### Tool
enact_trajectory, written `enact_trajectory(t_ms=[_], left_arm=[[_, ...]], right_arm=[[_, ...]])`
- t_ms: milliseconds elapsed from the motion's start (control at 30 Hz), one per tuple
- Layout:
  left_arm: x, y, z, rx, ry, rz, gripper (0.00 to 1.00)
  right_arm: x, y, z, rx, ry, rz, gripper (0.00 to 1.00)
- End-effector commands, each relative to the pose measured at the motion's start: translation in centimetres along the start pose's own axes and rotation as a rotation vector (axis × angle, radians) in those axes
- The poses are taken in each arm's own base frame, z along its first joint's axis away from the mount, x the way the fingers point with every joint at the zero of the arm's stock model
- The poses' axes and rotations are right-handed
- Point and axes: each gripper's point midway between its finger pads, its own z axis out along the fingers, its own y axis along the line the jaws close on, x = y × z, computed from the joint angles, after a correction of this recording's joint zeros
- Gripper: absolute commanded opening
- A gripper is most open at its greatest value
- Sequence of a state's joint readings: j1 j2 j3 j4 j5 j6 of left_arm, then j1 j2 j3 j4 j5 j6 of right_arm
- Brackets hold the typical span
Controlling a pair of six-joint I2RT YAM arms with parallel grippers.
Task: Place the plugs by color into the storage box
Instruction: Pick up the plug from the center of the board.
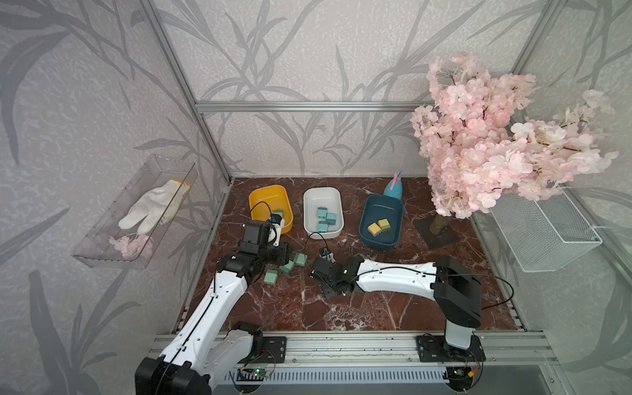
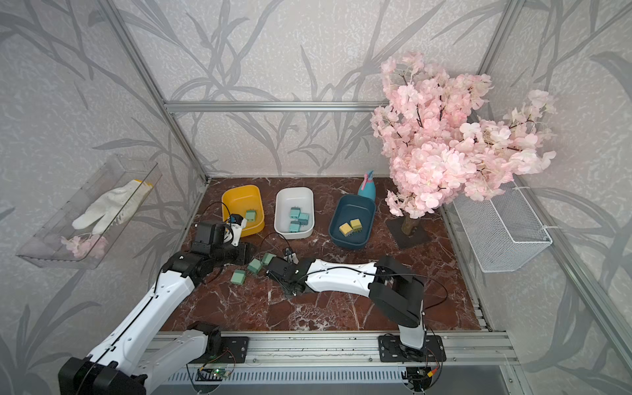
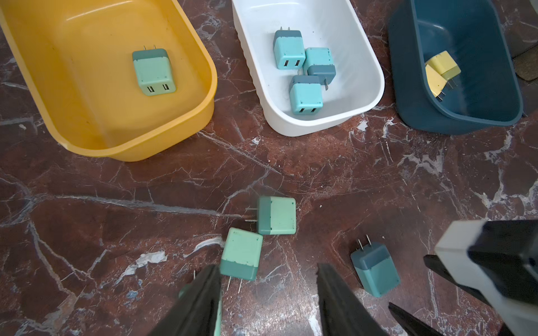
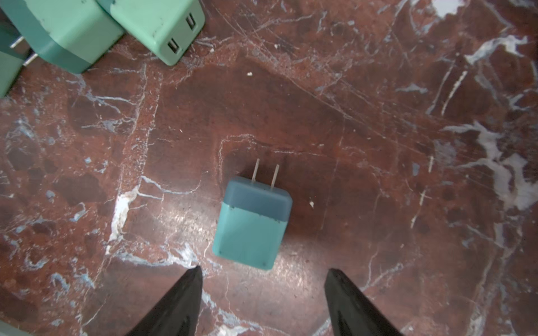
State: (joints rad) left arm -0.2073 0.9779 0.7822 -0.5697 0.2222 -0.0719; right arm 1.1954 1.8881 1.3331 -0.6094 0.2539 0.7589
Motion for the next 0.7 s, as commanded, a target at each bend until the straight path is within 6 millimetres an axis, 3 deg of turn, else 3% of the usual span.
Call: enact_trajectory(t_ms=[0,300,667], left_arm=[[-0.1,-0.4,-0.1,0.017,-0.008,0.030,0.56],[0.0,-0.4,-0.1,0.008,-0.014,0.046,0.56],[0.1,-0.3,0.1,-0.001,-0.006,0.053,0.56]], right_arm=[[-1.1,0.5,-0.6,0.001,-0.035,0.005,0.72],[-0.3,1.6,1.5,-0.014,0.012,0.005,0.70],[0.3,1.1,2.4,0.002,0.026,0.018,0.54]])
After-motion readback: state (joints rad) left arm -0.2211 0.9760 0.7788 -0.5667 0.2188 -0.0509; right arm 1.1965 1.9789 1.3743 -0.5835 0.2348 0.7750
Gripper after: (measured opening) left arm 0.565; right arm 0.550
